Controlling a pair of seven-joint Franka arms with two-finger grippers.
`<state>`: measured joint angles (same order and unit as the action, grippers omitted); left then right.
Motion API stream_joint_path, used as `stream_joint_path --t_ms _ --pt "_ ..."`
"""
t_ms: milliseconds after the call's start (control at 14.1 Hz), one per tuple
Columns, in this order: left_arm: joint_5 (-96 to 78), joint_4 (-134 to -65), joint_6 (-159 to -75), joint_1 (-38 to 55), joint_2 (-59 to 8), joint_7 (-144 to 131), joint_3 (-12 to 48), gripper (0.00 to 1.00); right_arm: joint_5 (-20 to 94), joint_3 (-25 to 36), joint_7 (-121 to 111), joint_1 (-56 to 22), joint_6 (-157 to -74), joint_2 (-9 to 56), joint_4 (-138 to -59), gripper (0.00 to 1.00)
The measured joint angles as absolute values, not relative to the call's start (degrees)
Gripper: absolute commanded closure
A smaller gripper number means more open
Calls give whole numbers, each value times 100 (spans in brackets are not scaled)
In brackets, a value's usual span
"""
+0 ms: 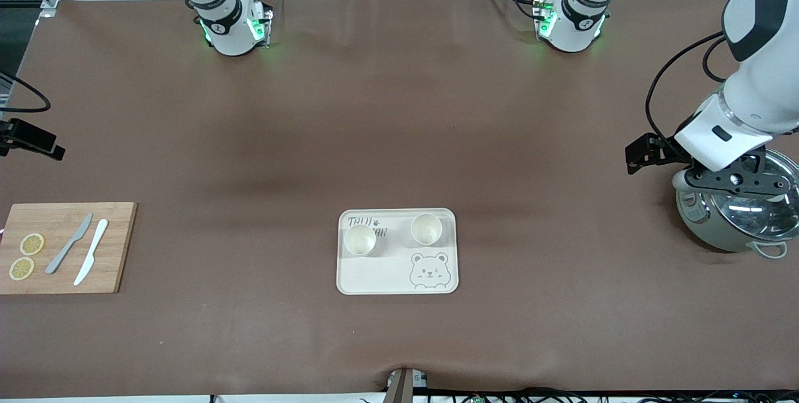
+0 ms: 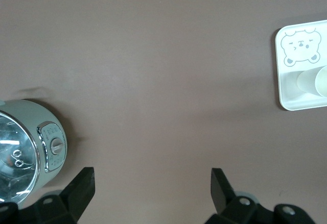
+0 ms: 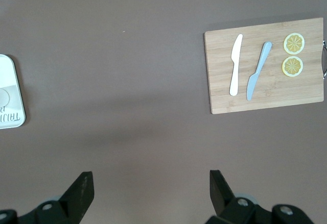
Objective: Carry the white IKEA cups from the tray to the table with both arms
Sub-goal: 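Move the left gripper over the white cup on the tray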
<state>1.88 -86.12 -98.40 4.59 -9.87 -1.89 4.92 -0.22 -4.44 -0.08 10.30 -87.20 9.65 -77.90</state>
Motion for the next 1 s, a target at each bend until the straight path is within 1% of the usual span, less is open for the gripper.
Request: stream_joint_path --t_ms 356,569,782,996 --pt "454 -8636 -9841 523 -1002 -163 534 0 -23 -444 -7 1030 -8721 965 -7790 0" --pt "472 -8650 -9933 615 -1165 -246 654 0 -23 -444 -8 1030 -8721 965 -7790 0" --pt "472 -8628 -10273 926 -1605 -1141 733 0 -23 -445 -8 1030 -8723 965 -7790 0" --pt "479 -8172 -10485 1355 -2304 -2021 743 0 -23 -449 -7 1030 -8722 966 -7791 0"
